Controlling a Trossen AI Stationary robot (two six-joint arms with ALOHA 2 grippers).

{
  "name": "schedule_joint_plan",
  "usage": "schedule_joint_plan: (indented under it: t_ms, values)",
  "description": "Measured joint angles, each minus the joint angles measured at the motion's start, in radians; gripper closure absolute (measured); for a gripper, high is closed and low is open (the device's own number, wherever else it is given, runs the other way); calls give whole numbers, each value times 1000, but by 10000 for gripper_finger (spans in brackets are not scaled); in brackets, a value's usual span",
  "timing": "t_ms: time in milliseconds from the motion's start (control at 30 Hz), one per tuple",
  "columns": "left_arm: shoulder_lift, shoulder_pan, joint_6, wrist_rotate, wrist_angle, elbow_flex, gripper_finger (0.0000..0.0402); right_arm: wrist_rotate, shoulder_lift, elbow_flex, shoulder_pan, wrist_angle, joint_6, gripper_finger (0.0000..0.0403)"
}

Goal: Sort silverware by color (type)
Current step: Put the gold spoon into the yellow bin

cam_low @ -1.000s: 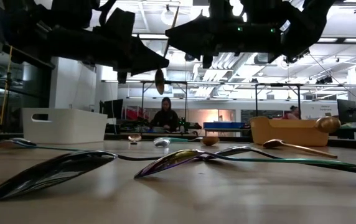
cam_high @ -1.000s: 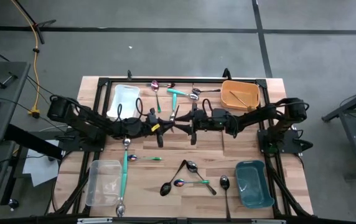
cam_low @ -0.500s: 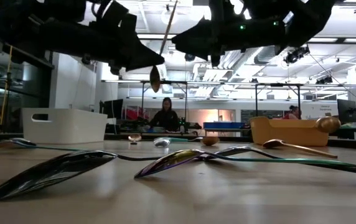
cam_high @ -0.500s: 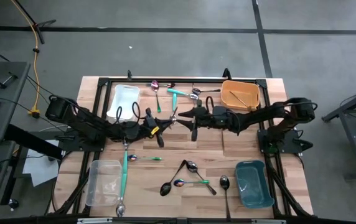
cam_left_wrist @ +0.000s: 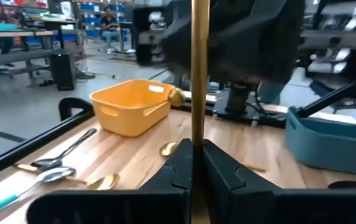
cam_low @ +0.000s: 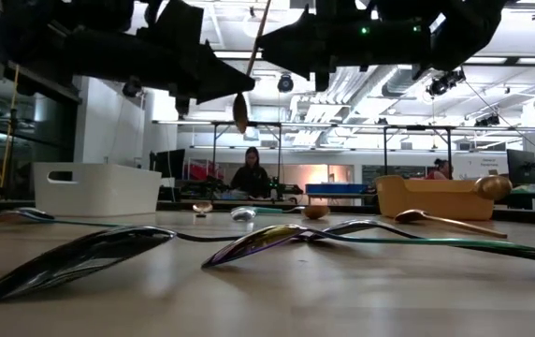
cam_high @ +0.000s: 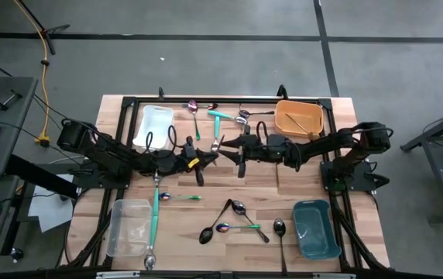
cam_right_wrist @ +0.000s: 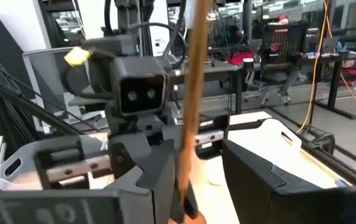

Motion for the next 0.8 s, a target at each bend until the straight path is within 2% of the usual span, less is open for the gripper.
schedule_joint_plan:
  t_ms: [500,600,733,800]
  values:
    - [13,0,-16,35,-101,36,396,-36,0,0,0,1,12,280]
    - [12,0,-16,29,-97,36,396,-37,0,0,0,0,22,305]
    - [12,0,-16,18,-109,36,384,-42,0,0,0,-5,29,377]
    - [12,0,-16,19,-112,36,372,-42,0,0,1,-10,30,384]
